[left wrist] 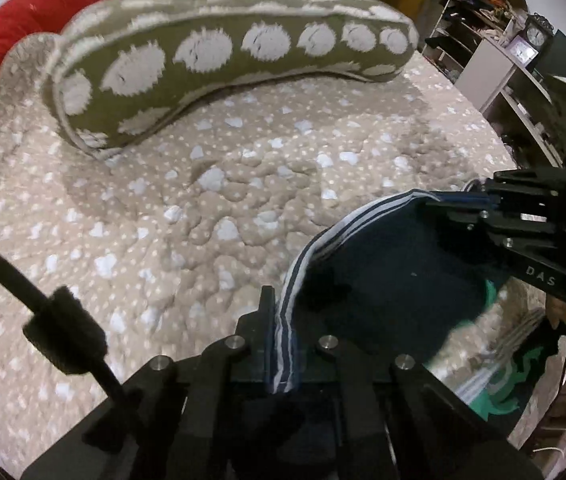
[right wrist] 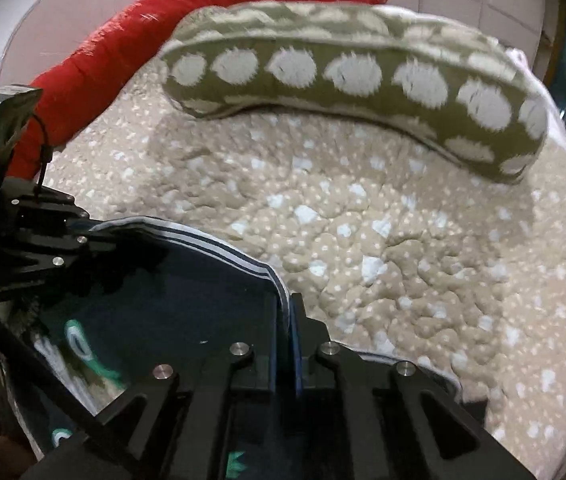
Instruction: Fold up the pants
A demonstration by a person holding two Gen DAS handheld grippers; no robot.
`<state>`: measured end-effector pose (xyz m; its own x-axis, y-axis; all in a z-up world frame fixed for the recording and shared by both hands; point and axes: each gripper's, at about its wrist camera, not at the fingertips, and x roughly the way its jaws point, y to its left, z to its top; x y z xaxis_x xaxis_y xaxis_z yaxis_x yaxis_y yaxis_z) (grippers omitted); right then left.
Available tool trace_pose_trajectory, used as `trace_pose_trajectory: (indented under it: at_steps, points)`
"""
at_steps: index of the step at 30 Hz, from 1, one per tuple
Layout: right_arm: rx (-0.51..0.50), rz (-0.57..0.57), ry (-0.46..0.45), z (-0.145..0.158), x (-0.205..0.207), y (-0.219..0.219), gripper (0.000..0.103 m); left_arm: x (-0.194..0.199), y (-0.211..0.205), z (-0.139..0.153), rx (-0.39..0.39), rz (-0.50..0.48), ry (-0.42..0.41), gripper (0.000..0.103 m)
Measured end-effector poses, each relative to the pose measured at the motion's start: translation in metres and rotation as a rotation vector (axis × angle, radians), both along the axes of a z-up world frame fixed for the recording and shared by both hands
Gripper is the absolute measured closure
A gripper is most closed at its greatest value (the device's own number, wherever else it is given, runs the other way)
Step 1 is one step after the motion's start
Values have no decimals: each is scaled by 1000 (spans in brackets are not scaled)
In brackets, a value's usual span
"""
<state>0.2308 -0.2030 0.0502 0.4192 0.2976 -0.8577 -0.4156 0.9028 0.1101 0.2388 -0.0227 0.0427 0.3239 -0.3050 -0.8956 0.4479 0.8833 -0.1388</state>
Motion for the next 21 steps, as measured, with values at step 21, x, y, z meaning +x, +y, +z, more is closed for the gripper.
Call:
trace_pose_trajectory:
  at_steps: [21]
  points:
    - [82,-172,-127,-15,-251,-6,78,-244,38,-7,66,125,-211,88]
